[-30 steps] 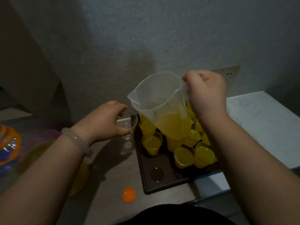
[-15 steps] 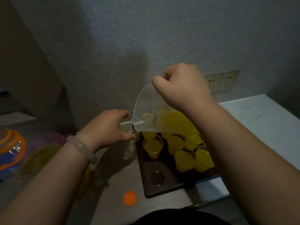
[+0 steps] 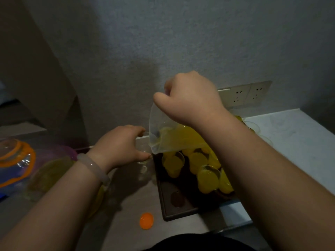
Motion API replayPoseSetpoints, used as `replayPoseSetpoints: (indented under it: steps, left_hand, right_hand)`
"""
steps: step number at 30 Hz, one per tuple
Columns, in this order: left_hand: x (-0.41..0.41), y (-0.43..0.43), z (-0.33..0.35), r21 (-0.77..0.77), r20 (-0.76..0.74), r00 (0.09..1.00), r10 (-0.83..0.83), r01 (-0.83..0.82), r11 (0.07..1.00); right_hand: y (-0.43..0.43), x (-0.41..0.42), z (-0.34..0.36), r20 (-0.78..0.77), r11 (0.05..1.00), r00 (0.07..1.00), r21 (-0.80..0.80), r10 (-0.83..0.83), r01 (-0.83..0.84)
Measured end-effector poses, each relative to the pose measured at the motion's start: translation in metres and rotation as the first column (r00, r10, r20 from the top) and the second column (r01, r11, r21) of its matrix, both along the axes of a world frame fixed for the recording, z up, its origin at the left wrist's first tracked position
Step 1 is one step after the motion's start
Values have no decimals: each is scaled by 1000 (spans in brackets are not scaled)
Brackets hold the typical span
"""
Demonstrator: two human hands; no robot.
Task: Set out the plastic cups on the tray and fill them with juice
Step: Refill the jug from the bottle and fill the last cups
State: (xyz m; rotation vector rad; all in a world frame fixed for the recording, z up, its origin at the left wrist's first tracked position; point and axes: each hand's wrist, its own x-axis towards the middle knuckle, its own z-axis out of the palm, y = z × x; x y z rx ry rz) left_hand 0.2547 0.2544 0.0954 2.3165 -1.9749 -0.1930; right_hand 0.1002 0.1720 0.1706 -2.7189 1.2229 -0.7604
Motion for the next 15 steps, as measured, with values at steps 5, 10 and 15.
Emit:
replayPoseSetpoints:
  steps: [5, 10, 15]
  left_hand:
    - [-1, 1, -2, 0, -17, 1000, -4, 4, 1000]
    - [-5, 0, -5, 14, -34, 999, -26, 27, 1000]
    - [-6, 0, -8, 35, -35, 999, -21, 23, 999]
  right_hand:
    - [2, 3, 5, -60, 999, 998, -40, 22, -25]
    - [4, 5, 6, -96, 996, 994, -69, 49, -56]
    - [4, 6, 5, -121, 995, 991, -68, 61, -70]
